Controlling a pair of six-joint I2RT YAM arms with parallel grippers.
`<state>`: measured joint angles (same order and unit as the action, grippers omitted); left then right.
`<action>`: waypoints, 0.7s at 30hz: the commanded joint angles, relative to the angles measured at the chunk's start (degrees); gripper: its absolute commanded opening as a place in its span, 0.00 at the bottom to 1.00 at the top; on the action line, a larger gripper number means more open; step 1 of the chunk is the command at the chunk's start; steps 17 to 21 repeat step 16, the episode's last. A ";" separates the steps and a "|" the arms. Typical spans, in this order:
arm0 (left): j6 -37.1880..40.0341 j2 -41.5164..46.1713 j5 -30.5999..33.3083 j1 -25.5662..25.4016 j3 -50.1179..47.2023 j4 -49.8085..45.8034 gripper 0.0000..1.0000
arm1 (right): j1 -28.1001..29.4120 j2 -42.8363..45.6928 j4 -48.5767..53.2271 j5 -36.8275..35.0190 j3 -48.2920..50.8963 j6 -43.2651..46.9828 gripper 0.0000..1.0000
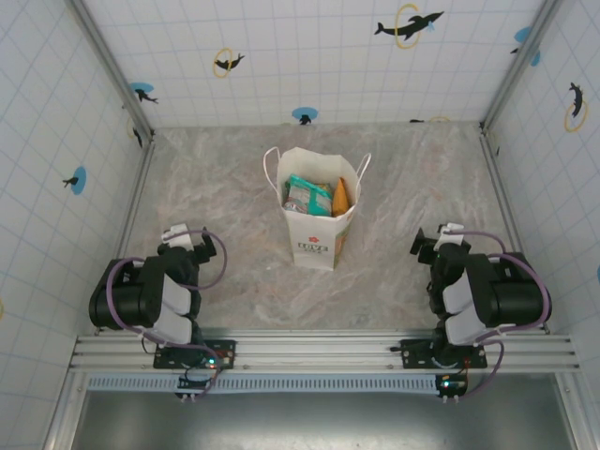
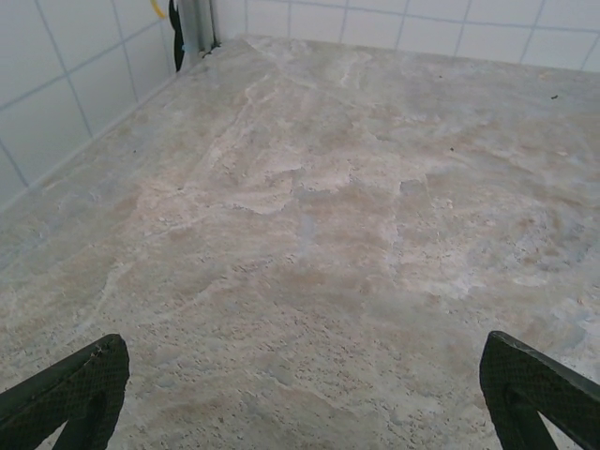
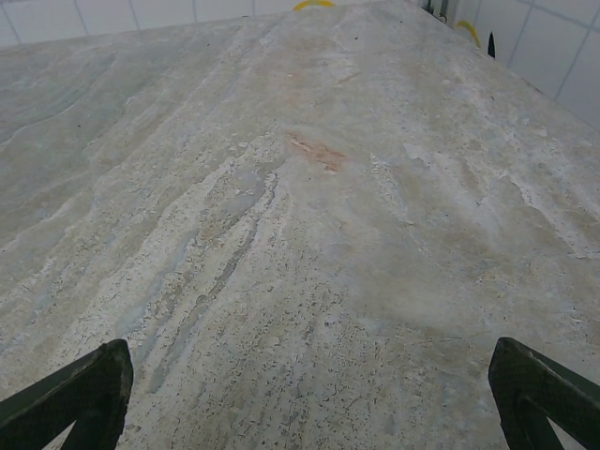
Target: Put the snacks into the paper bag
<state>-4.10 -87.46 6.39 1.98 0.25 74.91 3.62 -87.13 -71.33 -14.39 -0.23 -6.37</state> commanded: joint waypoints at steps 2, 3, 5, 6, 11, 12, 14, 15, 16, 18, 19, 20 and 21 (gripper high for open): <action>-0.77 0.84 -1.47 -0.05 -0.60 -0.88 0.98 | -0.37 0.20 -1.82 0.28 0.93 0.75 1.00; -0.80 0.71 -1.47 -0.04 -0.56 -0.72 0.98 | -0.37 0.25 -1.81 0.31 0.93 0.70 1.00; -0.75 0.80 -1.47 -0.01 -0.49 -0.88 0.98 | -0.38 0.28 -1.64 0.30 0.92 0.72 1.00; -0.74 0.72 -1.43 -0.09 -0.47 -0.79 0.98 | -0.38 0.29 -1.69 0.25 0.93 0.75 1.00; -0.67 0.54 -1.56 0.00 -0.39 -1.12 0.98 | -0.37 0.27 -1.66 0.25 0.85 0.69 1.00; -0.78 0.57 -1.56 0.00 -0.30 -1.09 0.98 | -0.37 0.27 -1.66 0.24 0.86 0.68 1.00; -0.76 0.65 -1.56 -0.03 -0.41 -1.04 0.98 | -0.37 0.30 -1.66 0.24 0.85 0.66 1.00; -0.66 0.79 -1.56 0.01 -0.52 -0.92 0.98 | -0.40 0.30 -1.64 0.27 0.84 0.66 1.00; -0.65 0.76 -1.56 -0.04 -0.56 -0.91 0.98 | -0.38 0.30 -1.65 0.24 0.89 0.66 1.00; -0.65 0.76 -1.56 -0.04 -0.56 -0.91 0.98 | -0.38 0.30 -1.65 0.24 0.89 0.66 1.00; -0.65 0.76 -1.56 -0.04 -0.56 -0.91 0.98 | -0.38 0.30 -1.65 0.24 0.89 0.66 1.00; -0.65 0.76 -1.56 -0.04 -0.56 -0.91 0.98 | -0.38 0.30 -1.65 0.24 0.89 0.66 1.00; -0.65 0.76 -1.56 -0.04 -0.56 -0.91 0.98 | -0.38 0.30 -1.65 0.24 0.89 0.66 1.00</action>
